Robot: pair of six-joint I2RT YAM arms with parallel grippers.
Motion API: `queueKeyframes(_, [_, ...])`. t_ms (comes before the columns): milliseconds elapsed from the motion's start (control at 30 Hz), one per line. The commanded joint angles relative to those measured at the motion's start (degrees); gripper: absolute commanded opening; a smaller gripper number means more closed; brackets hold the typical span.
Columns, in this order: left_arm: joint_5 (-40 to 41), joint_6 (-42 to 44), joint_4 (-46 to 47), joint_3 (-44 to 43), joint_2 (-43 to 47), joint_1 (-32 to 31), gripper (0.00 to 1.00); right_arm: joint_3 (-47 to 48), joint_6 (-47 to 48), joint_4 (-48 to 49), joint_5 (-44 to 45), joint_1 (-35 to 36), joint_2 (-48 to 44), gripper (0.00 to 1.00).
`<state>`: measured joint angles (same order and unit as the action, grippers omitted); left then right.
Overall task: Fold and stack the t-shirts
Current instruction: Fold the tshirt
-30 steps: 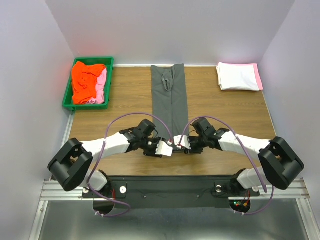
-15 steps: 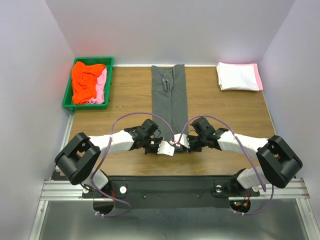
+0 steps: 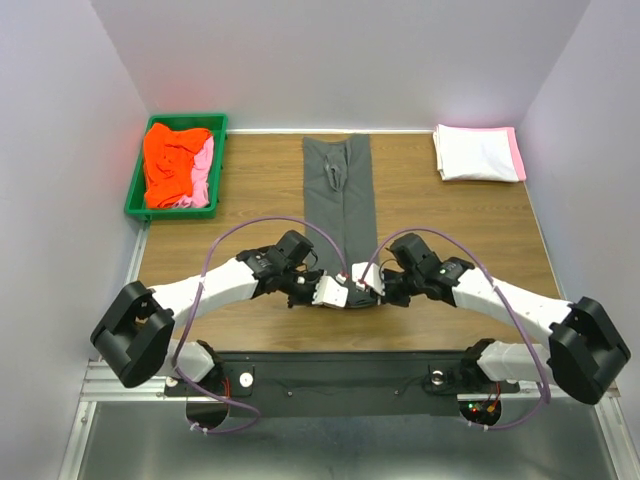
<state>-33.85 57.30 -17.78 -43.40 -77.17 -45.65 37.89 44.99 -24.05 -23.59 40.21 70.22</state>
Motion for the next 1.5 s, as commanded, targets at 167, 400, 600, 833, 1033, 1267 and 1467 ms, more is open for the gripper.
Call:
queueKeyframes(167, [-5.3,-6.6,-6.4,-1.7,4.6,-0.4,0.00,3.6,-10.1,-5.9,-0.5,4.6,-4.2,0.01])
queueKeyframes(400, [-3.6,2.0,-11.8,-10.7,-1.8,7.5,0.00,9.8,-5.7,-5.7,1.7,1.5,1.1,0.01])
queueKeyframes(600, [-3.6,7.9,-11.7,-16.4,-6.3,12.8,0.00,14.9,-2.2,-5.7,0.7,-2.3,6.5,0.00])
queueKeyframes(833, [-3.5,12.0,-11.0,-22.9,-12.4,16.5,0.00,23.5,1.1,-5.7,-1.3,-7.8,15.5,0.01])
queueKeyframes(1033, [-3.2,15.6,-13.5,-32.3,-21.9,19.4,0.00,29.9,2.2,-5.7,-3.2,-10.9,22.5,0.01])
queueKeyframes(1267, [-4.6,19.4,-19.8,-49.3,-32.9,23.4,0.00,39.8,4.5,-5.7,-4.1,-16.1,31.7,0.01])
queueKeyframes(1467, [-4.0,21.2,-21.7,-56.9,-38.6,24.6,0.03,48.2,5.1,-5.7,-5.1,-18.3,38.9,0.01])
